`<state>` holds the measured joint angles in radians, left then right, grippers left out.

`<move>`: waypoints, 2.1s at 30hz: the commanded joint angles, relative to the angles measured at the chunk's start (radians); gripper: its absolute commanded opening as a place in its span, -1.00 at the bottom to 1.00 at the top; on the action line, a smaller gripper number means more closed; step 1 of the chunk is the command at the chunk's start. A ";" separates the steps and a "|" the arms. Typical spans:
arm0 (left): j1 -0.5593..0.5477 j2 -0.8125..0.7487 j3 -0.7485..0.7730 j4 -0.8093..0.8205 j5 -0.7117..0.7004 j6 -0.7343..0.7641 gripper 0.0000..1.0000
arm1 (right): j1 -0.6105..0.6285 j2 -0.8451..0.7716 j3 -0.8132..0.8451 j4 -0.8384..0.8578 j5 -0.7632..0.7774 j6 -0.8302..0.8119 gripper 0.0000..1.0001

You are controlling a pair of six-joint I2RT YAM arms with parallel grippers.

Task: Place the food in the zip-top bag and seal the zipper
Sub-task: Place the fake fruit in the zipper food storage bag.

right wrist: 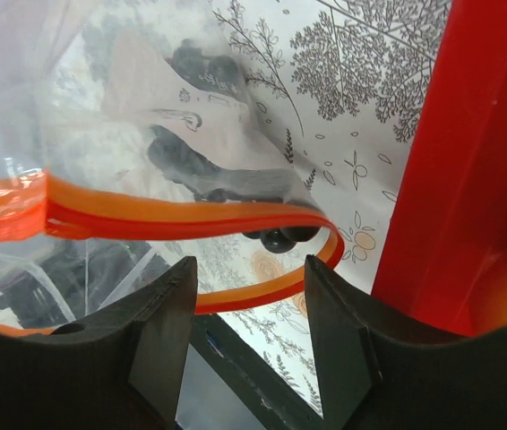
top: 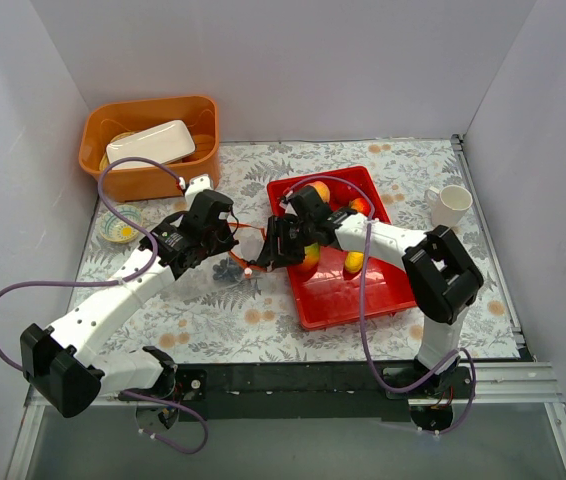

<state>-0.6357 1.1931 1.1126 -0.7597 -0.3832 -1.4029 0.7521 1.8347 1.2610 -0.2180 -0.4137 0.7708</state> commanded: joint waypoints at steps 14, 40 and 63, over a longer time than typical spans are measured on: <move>0.010 -0.026 0.009 -0.001 -0.025 -0.001 -1.00 | 0.029 -0.104 0.029 -0.079 0.154 0.052 0.21; 0.027 -0.041 0.038 -0.044 -0.105 -0.019 -1.00 | 0.073 -0.035 0.052 -0.072 0.145 0.108 0.20; 0.085 -0.098 0.027 -0.052 -0.111 -0.011 -1.00 | 0.087 0.043 0.054 0.071 0.121 0.173 0.20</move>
<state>-0.5598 1.1366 1.1126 -0.8173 -0.4820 -1.4208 0.8333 1.8786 1.3201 -0.2256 -0.2768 0.9184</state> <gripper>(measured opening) 0.010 0.603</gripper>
